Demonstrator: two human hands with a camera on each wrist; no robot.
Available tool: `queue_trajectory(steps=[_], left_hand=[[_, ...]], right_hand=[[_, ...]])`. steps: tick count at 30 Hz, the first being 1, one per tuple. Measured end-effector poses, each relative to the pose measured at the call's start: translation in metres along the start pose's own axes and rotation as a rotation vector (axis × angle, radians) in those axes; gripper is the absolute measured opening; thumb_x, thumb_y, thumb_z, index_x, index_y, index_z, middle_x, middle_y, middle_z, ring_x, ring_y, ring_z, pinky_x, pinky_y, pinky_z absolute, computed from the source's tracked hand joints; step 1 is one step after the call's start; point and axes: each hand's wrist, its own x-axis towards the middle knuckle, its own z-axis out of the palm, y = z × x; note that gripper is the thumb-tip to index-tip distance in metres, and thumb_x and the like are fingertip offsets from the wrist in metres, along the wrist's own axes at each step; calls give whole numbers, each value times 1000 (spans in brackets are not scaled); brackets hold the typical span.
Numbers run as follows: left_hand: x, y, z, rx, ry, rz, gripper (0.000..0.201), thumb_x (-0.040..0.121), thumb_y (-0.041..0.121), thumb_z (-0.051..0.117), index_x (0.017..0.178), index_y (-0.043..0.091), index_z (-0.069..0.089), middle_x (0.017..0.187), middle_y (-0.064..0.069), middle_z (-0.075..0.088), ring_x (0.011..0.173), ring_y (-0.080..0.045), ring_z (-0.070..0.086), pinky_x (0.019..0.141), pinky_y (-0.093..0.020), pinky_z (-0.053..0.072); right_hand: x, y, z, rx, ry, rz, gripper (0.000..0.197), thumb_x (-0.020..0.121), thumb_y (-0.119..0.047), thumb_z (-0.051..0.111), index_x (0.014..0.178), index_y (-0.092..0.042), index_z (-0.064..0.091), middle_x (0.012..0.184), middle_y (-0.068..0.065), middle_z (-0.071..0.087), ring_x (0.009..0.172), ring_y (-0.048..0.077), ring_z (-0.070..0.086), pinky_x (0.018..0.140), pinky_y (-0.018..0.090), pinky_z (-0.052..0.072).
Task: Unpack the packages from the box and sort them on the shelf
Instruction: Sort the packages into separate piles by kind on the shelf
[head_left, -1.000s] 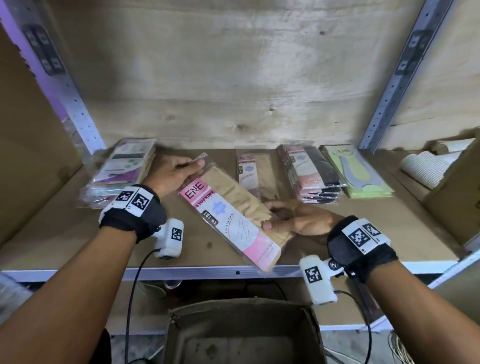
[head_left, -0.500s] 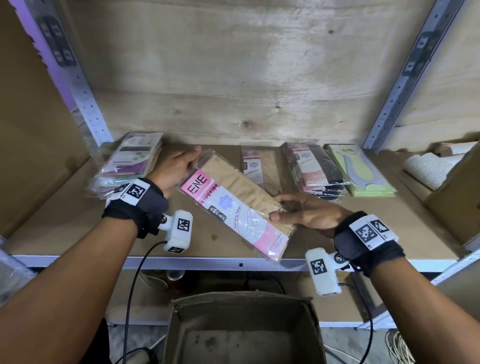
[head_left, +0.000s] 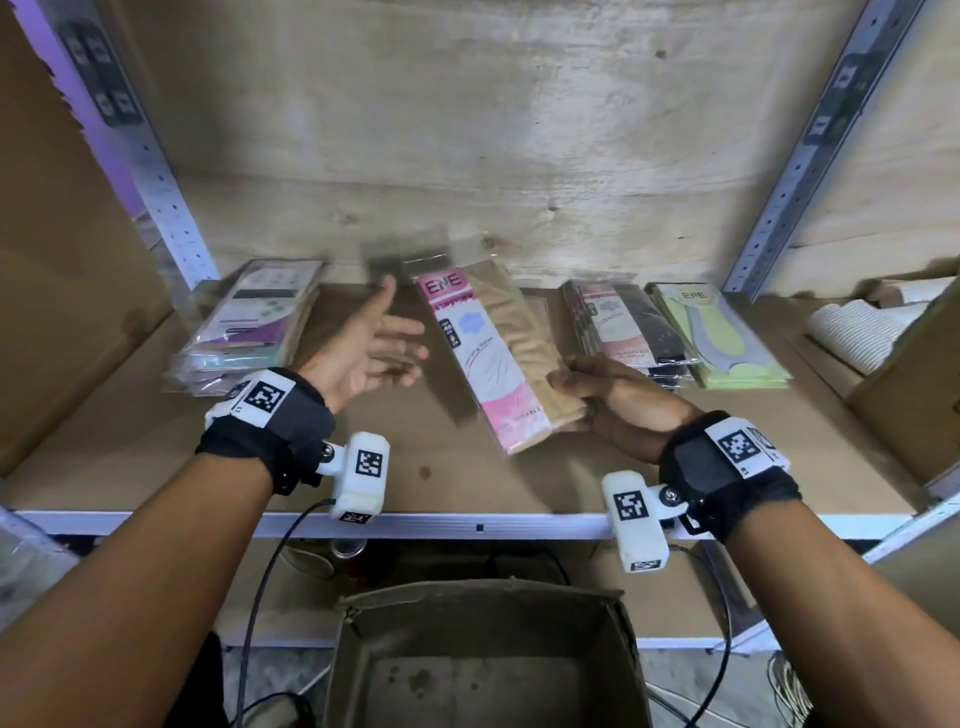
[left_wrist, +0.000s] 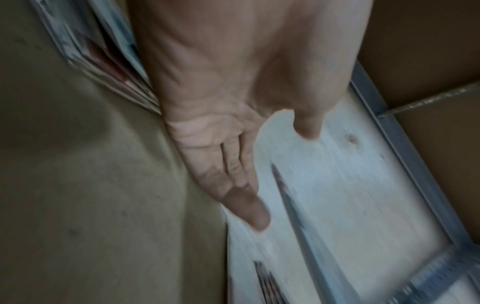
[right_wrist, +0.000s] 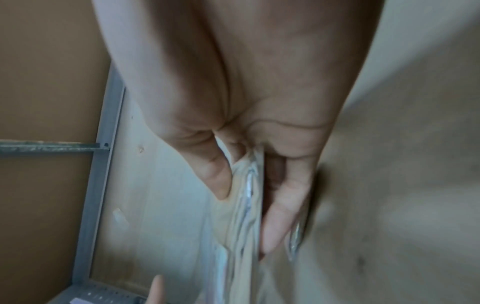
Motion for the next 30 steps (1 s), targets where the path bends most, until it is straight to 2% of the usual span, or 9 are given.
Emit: queue_trajectory(steps=[4,7,10,16,18,20,23,26,30], left_hand=[[-14,-9,37,86,-252,-75,64,75,56,74,118,10,62,99,-15,75,89,-31,74,71,-32,61],[-15,-15,51,91,-345,-48,38,86,26,74,119,10,65,107,-14,75,90,-27,74,73,-28,61],[-11,-17,51,106,-298,-38,29,84,16,76,111,7,70,104,-13,76,81,-19,74,67,-23,59],[-3,-20,58,182,-120,-48,38,80,7,78,113,-8,66,105,-22,72,86,-25,71,65,-26,62],[1,-17,63,147,-98,-45,38,84,1,72,119,-10,62,112,-25,69,93,-28,68,68,-26,62],[8,-13,68,138,-61,-36,38,87,-2,69,123,-9,61,115,-25,67,96,-28,66,69,-24,61],[22,-10,73,170,23,-5,35,85,-2,71,120,-5,65,107,-21,70,80,-20,64,60,-15,56],[37,-10,79,218,94,24,33,79,-1,77,111,-2,70,100,-17,73,76,-19,68,65,-21,59],[51,-14,87,282,139,-2,33,70,0,85,100,0,72,99,-17,75,83,-25,74,79,-36,61]], right_hand=[[9,-6,11,169,57,-49,34,95,3,52,129,11,49,127,28,58,115,36,60,91,47,54],[17,-3,17,202,115,-57,30,94,4,55,123,11,51,115,24,64,106,35,64,80,42,60],[23,-2,19,-7,195,-35,17,90,-2,65,104,4,59,86,12,67,74,25,65,63,32,61],[41,3,9,-330,374,60,25,76,-14,83,75,-10,59,64,4,60,53,18,58,65,37,55],[46,-1,6,-362,457,49,25,74,-12,84,86,-10,62,70,5,66,57,18,63,69,37,58],[52,-7,3,-383,521,29,39,70,-9,85,103,-6,65,84,8,70,74,24,71,80,41,60],[54,-16,1,-440,582,0,58,65,-6,82,119,-5,64,96,10,71,90,30,71,90,45,57],[54,-20,-1,-572,664,-31,55,67,-9,81,119,-13,64,95,1,72,93,22,70,87,33,56],[56,-17,-4,-721,697,-48,40,72,-6,79,111,-11,70,97,4,73,68,5,62,51,1,41]])
